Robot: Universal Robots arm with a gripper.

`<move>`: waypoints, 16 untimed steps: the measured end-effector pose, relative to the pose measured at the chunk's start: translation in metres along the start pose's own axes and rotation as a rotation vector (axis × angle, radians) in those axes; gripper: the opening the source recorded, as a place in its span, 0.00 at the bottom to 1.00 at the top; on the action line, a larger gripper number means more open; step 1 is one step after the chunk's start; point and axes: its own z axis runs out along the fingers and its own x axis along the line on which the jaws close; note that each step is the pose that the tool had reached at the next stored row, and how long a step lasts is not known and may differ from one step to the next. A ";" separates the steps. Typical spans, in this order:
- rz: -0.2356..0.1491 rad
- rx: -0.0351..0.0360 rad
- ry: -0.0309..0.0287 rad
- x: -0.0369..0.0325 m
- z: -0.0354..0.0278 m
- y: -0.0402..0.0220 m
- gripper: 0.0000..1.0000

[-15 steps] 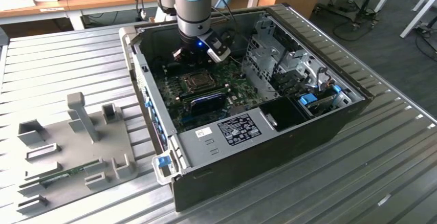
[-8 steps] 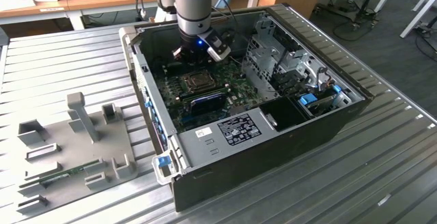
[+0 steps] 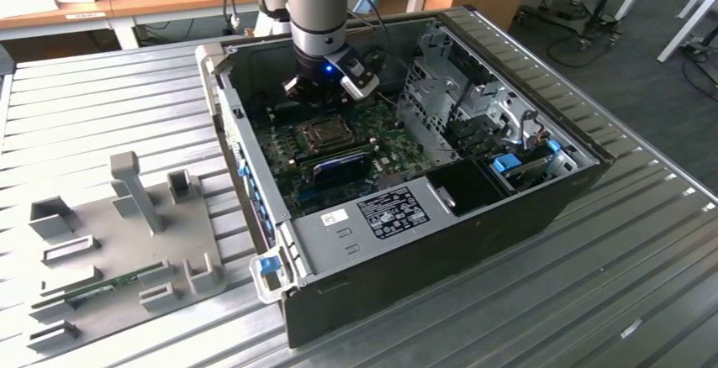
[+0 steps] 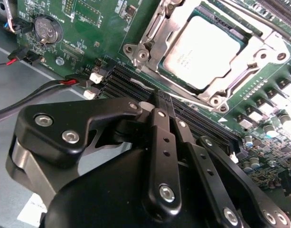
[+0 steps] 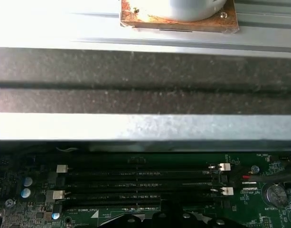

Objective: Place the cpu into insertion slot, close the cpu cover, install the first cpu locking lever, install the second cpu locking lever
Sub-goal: 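Install the first cpu locking lever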

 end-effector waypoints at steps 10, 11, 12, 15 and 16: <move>-0.001 -0.0063 -0.0075 0.0001 0.0006 0.0024 0.11; -0.001 -0.0070 -0.0086 0.0001 0.0007 0.0029 0.11; -0.001 -0.0075 -0.0091 0.0001 0.0008 0.0031 0.11; -0.001 -0.0078 -0.0094 0.0001 0.0008 0.0031 0.11; -0.001 -0.0078 -0.0093 0.0001 0.0008 0.0032 0.11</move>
